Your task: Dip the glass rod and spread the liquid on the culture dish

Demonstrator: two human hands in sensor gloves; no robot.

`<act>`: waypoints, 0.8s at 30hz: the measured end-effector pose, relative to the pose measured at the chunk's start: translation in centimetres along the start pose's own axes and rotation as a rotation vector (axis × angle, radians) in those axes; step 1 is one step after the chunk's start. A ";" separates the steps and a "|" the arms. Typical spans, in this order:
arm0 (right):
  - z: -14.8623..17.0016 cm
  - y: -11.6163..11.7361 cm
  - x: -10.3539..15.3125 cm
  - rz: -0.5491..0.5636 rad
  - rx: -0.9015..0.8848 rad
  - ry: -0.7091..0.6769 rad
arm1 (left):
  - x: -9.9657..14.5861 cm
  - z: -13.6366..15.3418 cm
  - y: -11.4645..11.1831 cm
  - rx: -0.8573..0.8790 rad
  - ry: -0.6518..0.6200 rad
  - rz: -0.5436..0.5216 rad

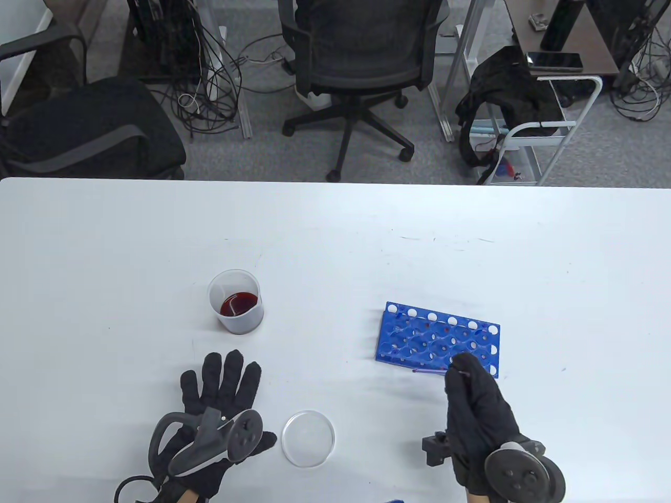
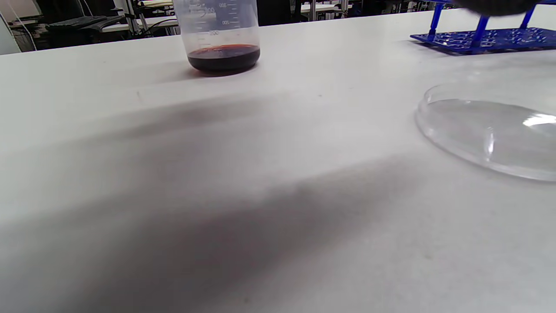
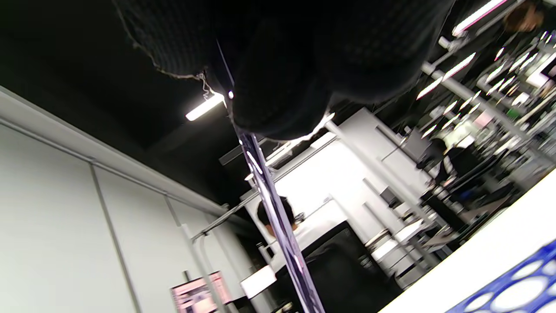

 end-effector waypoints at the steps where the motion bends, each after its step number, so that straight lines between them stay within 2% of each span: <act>1: -0.7 0.5 0.3 -0.016 -0.024 -0.022 | 0.0 -0.2 0.0 -0.005 -0.007 0.001; 12: -7.5 5.9 4.3 -0.175 -0.197 -0.218 | 0.3 -1.3 0.0 -0.017 -0.041 -0.006; 24: -10.8 10.6 7.1 -0.310 -0.215 -0.347 | 0.8 -2.3 0.5 -0.012 -0.079 -0.056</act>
Point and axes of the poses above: the tracker on the back of each hand, its own z axis roughly to the little-finger side, its own x axis roughly from the fingertips to the wrist, y = z × x, the point moved 5 cm from there along -x, roughly from the wrist to the fingertips, and after that the axes turned 11 degrees about x, right-handed, at the moved point
